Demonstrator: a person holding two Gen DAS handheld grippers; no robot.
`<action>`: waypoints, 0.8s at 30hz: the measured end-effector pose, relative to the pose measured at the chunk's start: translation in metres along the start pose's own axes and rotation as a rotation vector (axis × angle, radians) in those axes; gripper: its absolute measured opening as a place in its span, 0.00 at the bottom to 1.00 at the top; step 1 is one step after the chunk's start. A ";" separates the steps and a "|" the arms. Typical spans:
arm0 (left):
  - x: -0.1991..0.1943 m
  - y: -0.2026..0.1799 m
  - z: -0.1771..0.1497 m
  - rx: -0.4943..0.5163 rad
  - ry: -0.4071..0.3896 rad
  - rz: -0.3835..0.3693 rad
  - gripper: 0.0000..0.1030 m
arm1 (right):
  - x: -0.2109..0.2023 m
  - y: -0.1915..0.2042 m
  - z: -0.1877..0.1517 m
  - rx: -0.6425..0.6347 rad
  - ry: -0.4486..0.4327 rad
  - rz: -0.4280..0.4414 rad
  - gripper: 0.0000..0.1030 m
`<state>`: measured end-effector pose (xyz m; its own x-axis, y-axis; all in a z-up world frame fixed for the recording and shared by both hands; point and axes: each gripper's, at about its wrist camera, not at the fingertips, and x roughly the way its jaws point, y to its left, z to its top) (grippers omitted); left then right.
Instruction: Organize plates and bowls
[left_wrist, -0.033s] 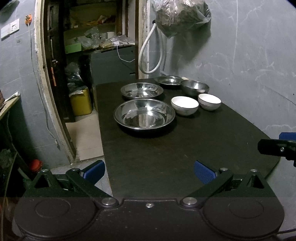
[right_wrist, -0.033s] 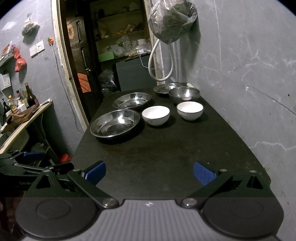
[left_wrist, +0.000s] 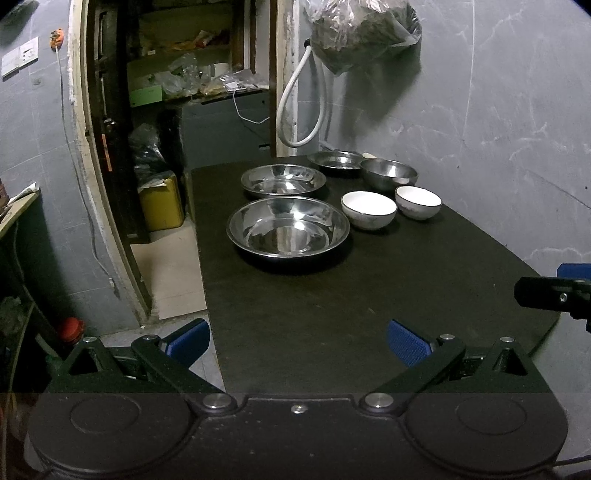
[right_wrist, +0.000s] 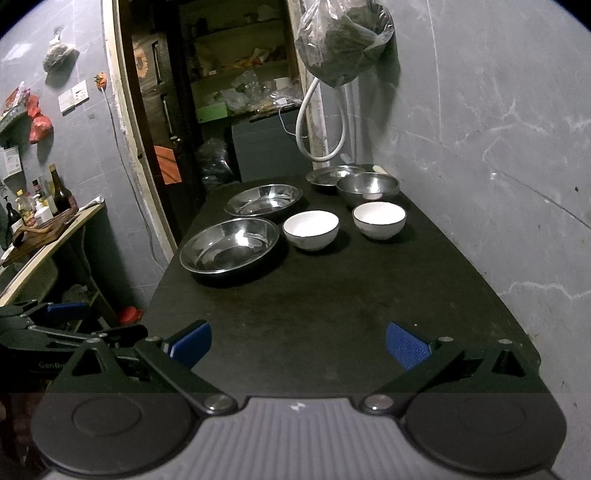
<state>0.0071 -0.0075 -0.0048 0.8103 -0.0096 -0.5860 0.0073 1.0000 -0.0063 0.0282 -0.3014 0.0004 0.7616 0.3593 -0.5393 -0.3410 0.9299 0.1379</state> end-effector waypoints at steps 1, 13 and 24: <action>0.000 0.000 0.000 0.000 0.001 0.000 0.99 | 0.000 0.000 0.001 0.001 0.002 0.001 1.00; 0.010 0.006 0.002 -0.006 0.026 0.009 0.99 | 0.009 0.004 0.005 0.000 0.026 0.005 1.00; 0.022 0.014 0.001 -0.020 0.052 0.016 0.99 | 0.026 0.010 0.008 -0.014 0.073 0.000 1.00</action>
<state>0.0256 0.0060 -0.0171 0.7785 0.0056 -0.6276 -0.0176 0.9998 -0.0129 0.0492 -0.2822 -0.0061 0.7194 0.3519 -0.5989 -0.3487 0.9286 0.1269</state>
